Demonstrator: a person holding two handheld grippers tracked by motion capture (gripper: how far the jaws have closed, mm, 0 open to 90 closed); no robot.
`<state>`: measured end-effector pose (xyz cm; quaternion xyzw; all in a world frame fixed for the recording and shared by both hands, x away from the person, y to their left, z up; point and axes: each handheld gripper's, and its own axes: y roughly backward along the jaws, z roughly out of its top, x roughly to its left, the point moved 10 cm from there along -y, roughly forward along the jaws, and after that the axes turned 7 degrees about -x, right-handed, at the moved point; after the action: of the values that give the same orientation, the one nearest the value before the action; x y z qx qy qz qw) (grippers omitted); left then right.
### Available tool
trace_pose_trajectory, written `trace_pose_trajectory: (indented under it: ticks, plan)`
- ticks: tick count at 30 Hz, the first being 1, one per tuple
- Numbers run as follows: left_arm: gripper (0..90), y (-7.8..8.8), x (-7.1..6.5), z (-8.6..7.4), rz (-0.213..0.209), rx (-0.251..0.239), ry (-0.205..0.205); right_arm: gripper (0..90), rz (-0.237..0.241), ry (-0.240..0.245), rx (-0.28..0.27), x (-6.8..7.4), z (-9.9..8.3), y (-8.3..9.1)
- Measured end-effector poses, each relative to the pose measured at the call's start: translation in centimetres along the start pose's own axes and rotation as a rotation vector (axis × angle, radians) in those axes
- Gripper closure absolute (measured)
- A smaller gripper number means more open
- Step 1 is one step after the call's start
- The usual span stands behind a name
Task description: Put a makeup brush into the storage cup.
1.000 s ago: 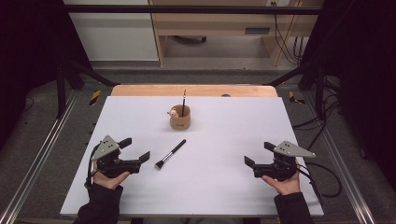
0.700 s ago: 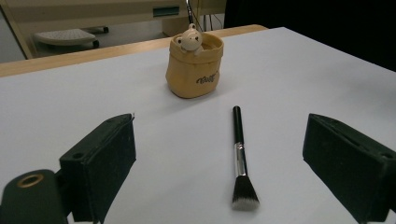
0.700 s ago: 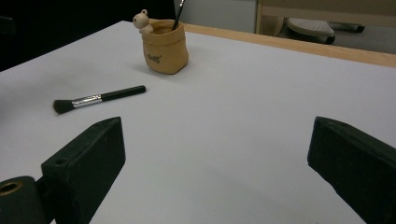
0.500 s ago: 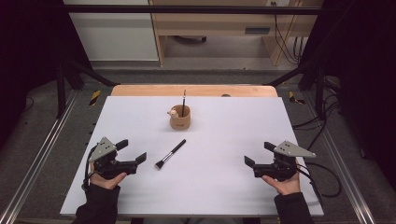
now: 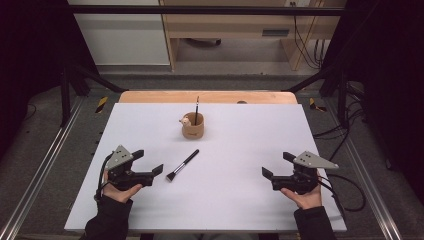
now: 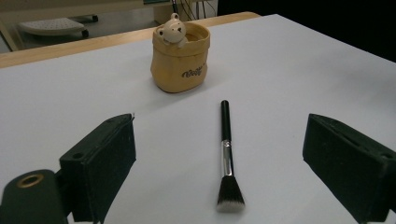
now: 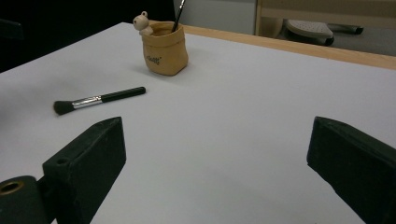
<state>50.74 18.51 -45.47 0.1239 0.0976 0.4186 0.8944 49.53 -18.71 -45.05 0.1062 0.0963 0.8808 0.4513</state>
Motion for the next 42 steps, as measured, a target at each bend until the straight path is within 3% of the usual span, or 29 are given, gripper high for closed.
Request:
trace_pose_trajectory:
  ticks: [9,15,22,42]
  plan:
    - [9.0,-0.5,-0.5,0.2,-0.015,0.014,-0.007,5.1,0.001,0.008,0.008,0.0,-0.1,-0.1]
    - [8.9,-1.2,-1.0,0.2,-0.04,0.057,-0.026,5.1,0.0,0.007,0.008,0.0,-0.1,-0.1]
    - [9.0,-1.8,-1.0,0.1,-0.046,0.102,-0.035,5.1,0.003,0.009,0.014,0.1,-0.3,-0.3]
    - [9.8,-4.6,-2.3,0.9,-0.076,0.23,-0.109,5.4,0.004,0.008,0.018,0.1,-0.3,-0.3]
